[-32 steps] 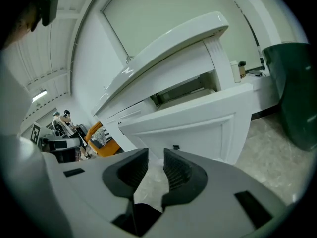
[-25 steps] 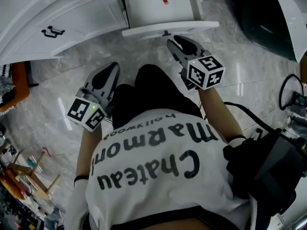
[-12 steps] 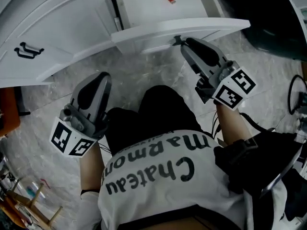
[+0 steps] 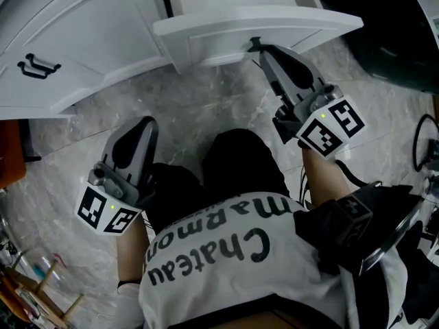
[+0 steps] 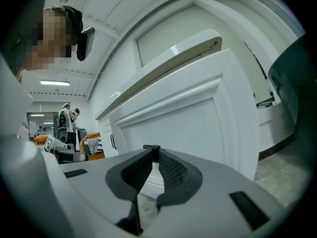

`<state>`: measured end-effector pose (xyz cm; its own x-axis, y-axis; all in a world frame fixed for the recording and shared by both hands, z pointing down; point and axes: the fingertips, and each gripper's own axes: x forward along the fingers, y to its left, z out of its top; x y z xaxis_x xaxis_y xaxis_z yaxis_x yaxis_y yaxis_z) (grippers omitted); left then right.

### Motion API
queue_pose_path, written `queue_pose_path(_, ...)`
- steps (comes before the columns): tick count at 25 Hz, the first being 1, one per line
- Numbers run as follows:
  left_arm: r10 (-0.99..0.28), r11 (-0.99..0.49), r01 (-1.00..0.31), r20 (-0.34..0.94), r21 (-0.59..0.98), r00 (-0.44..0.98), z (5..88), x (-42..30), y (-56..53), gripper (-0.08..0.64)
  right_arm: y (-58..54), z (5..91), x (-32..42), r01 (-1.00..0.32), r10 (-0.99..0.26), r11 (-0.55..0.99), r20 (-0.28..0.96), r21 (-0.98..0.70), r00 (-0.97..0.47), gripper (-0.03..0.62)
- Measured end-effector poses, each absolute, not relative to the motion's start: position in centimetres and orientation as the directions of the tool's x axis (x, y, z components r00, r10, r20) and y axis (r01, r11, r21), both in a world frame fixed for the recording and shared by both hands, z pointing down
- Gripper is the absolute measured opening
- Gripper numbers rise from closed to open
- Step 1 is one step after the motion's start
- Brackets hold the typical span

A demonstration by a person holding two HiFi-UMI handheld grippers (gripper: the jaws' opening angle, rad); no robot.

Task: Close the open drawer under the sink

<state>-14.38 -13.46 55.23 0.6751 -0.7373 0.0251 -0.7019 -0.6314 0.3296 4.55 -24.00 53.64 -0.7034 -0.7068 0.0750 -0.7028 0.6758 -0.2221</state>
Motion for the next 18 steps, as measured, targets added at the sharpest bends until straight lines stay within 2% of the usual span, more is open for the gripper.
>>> queue_pose_path(18, -0.794, -0.547, -0.768, 0.084, 0.332, 0.602, 56.9, -15.7, -14.2, 0.008, -27.0, 53.7, 4.3, -0.753, -0.757, 0.606, 0.104, -0.254, -0.645, 0.038)
